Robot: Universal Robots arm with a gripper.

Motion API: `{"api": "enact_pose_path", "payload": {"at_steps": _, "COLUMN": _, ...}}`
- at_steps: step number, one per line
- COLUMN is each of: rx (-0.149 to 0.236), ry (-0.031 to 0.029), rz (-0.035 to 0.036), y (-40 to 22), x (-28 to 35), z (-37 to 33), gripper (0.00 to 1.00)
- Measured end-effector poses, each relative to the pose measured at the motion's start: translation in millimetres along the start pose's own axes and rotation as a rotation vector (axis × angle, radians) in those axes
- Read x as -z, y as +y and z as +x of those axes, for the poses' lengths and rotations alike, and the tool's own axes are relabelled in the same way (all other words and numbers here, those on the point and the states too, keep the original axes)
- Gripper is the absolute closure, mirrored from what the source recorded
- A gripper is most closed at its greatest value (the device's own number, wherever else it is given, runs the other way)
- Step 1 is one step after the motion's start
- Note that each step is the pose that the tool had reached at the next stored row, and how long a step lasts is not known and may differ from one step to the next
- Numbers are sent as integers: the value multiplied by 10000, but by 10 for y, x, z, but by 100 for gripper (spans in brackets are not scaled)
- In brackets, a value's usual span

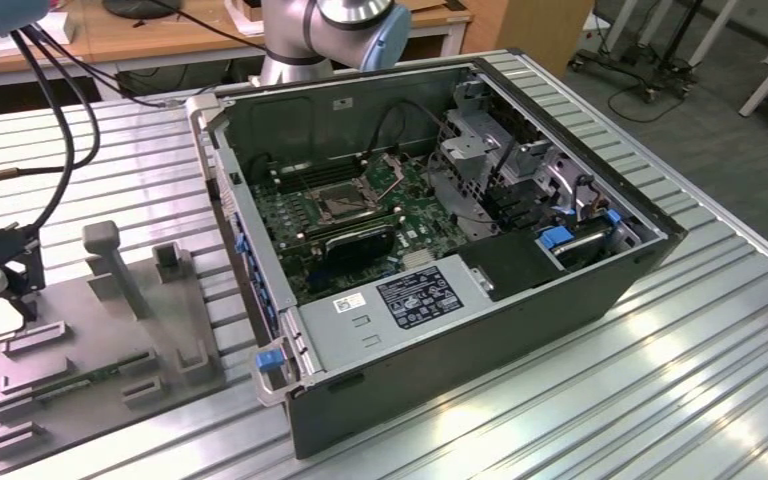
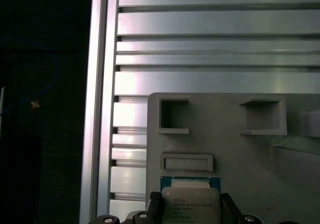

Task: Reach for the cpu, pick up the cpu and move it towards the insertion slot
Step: 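Pick up the cpu and move it towards the insertion slot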

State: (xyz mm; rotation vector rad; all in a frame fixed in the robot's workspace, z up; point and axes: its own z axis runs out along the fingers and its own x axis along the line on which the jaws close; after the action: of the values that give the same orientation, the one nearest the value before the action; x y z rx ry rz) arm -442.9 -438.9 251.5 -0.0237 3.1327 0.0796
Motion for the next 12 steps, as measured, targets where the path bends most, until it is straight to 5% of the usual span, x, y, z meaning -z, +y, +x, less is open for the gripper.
{"api": "enact_pose_path", "payload": {"at_steps": 12, "rx": 0, "ry": 1, "rz": -5, "y": 0, "x": 16, "z": 0, "gripper": 46}}
